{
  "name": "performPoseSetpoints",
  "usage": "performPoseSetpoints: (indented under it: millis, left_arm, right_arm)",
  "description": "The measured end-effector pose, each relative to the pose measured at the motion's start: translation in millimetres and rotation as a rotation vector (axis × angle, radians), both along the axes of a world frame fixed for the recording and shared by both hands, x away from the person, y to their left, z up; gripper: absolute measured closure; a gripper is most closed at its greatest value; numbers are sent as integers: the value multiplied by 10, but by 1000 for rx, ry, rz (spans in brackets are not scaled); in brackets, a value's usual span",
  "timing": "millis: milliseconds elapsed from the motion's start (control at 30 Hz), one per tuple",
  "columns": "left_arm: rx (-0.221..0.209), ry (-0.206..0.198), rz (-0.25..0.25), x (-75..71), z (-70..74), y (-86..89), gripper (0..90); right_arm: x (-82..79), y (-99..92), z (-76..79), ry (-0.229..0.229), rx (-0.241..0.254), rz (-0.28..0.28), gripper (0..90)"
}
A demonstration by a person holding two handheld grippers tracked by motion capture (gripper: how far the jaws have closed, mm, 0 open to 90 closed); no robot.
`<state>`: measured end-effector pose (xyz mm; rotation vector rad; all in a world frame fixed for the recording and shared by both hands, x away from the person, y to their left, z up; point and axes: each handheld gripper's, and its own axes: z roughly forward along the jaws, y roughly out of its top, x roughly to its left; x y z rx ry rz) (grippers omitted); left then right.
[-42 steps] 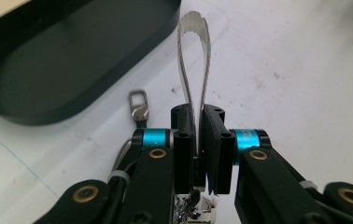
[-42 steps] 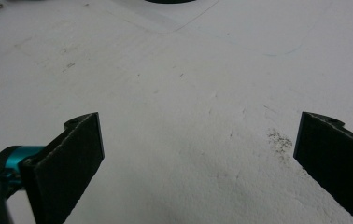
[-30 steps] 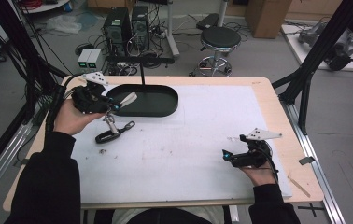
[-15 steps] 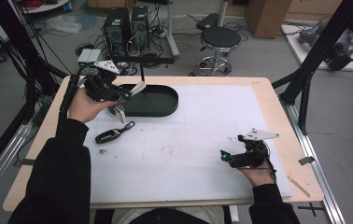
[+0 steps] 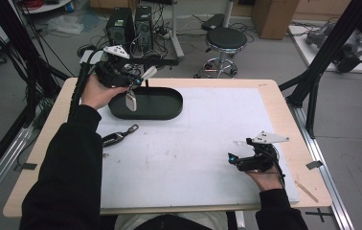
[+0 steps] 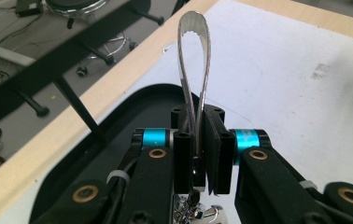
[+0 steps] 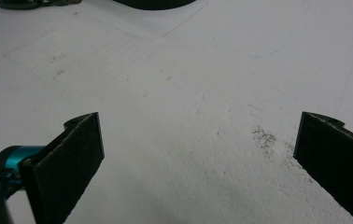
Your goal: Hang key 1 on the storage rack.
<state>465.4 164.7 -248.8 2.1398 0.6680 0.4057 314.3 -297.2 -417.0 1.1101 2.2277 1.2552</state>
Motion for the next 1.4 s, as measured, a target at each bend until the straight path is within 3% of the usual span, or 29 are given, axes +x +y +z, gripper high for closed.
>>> performPoseSetpoints:
  millis: [167,333,467,733,933,1167,1333,1400]
  left_arm:
    - [25,-49,-29,94,44,-121,826]
    - [38,-166,-23,144,33,-244,826]
    - [40,-189,-7,226,33,-317,826]
    - [-7,-219,58,393,51,-371,826]
    - [-2,-215,101,476,1,-381,827]
    - [1,-192,108,586,-4,-464,827]
    - [6,-206,106,657,5,-548,827]
    - [-11,-207,109,679,6,-560,827]
  right_arm:
    - [8,3,-3,-4,-5,2,8]
    - [14,-8,-12,-2,-7,-1,7]
    - [11,-8,-25,3,-9,-3,8]
    - [-8,-12,-28,3,-17,-9,8]
    - [-19,-21,-30,3,-15,-11,8]
    - [-14,-13,-35,7,-13,-8,8]
    - [-19,-26,-37,6,-13,-10,8]
    - [-23,-38,-39,6,-13,-14,8]
